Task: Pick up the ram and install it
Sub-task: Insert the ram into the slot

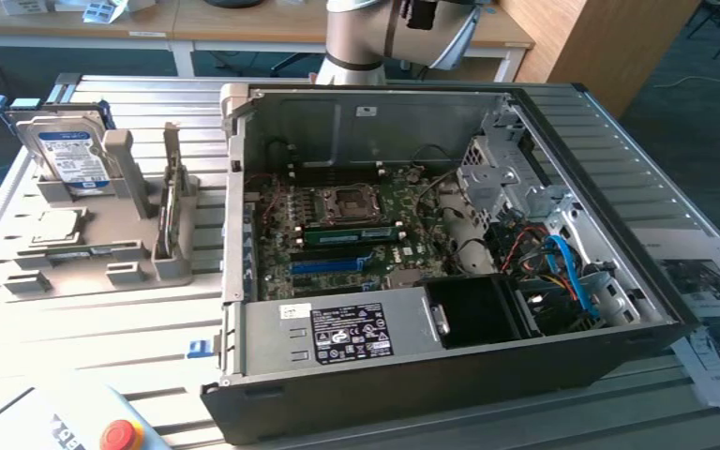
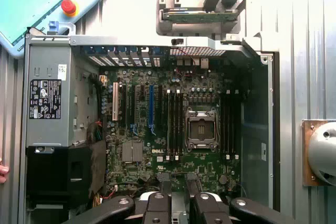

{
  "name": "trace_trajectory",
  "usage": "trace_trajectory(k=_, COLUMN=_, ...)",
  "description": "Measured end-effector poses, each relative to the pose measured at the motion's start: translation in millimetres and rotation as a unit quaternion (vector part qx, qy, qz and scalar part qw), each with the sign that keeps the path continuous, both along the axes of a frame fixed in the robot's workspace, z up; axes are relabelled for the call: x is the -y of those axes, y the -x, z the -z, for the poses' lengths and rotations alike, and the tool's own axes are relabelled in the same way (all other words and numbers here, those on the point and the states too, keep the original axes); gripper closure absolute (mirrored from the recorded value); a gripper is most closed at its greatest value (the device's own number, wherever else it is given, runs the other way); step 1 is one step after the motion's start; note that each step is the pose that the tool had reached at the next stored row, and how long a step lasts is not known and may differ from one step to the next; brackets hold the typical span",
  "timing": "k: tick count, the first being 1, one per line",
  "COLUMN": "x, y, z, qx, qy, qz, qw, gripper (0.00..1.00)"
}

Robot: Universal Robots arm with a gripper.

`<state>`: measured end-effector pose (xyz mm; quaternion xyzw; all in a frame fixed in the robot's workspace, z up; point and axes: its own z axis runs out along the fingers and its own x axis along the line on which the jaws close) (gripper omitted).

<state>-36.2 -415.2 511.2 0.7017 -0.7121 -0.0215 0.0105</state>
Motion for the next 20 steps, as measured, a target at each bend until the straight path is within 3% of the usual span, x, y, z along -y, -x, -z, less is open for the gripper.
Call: trace_trajectory(k=20, x=0.0, y=0.0, z=0.7, qx=0.0000, qy=-0.0001, qz=0.000, qw=1.0000, gripper=0.75)
